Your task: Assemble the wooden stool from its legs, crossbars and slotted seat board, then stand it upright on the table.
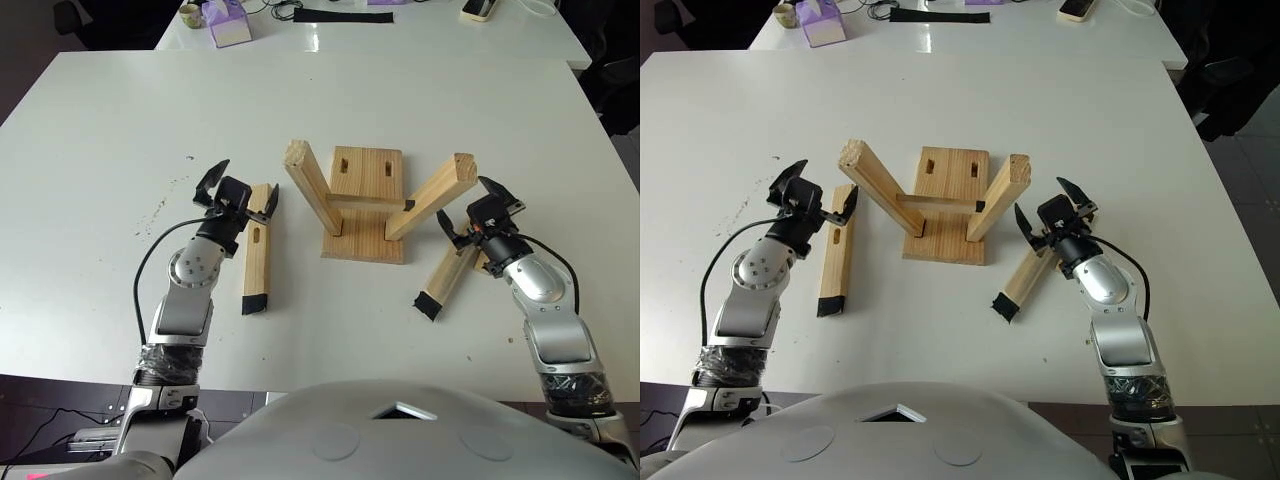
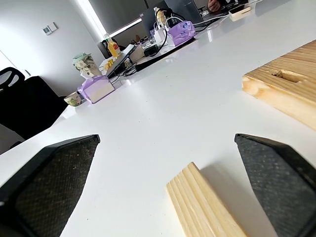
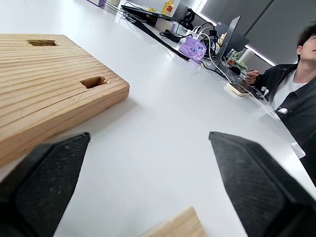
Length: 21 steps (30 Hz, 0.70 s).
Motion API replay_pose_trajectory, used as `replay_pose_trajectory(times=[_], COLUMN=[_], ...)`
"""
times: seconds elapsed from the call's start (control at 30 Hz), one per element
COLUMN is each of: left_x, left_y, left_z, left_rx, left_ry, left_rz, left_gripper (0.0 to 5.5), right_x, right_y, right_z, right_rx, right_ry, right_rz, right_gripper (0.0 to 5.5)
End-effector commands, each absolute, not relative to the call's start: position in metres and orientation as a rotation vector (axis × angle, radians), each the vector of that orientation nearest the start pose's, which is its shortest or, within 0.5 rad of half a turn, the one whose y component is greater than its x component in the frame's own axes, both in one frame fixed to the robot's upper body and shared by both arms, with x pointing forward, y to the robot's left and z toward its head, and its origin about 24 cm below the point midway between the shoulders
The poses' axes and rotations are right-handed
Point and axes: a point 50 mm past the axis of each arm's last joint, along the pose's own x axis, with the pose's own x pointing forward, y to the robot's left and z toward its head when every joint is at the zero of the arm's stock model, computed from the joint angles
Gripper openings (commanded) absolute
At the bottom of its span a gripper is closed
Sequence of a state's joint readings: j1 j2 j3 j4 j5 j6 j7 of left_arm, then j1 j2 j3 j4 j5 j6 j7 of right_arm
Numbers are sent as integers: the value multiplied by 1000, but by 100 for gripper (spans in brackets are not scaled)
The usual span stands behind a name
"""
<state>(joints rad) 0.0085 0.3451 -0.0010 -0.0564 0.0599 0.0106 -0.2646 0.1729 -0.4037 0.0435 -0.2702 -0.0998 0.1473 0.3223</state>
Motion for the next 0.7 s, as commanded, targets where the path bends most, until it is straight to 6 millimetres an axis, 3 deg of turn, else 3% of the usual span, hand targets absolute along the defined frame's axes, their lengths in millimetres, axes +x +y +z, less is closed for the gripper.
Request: replay_pose_trajectory(times=[0.03,0.27,0.5,0.7], left_x=[265,278,270,262], left_y=[186,162,144,126], left_z=[77,97,90,81], left_rx=[398,398,373,343], left_ry=[-42,-117,-106,-100], left_rz=[-318,-441,-515,-570], left_gripper=[507,507,507,507], right_x=[212,201,185,182], right_y=[-189,-189,-172,-194], right_z=[59,63,50,34], right_rx=[-512,-583,-555,-614], right_ry=[173,270,350,463], right_rz=[444,635,785,794], right_gripper=[445,445,445,445])
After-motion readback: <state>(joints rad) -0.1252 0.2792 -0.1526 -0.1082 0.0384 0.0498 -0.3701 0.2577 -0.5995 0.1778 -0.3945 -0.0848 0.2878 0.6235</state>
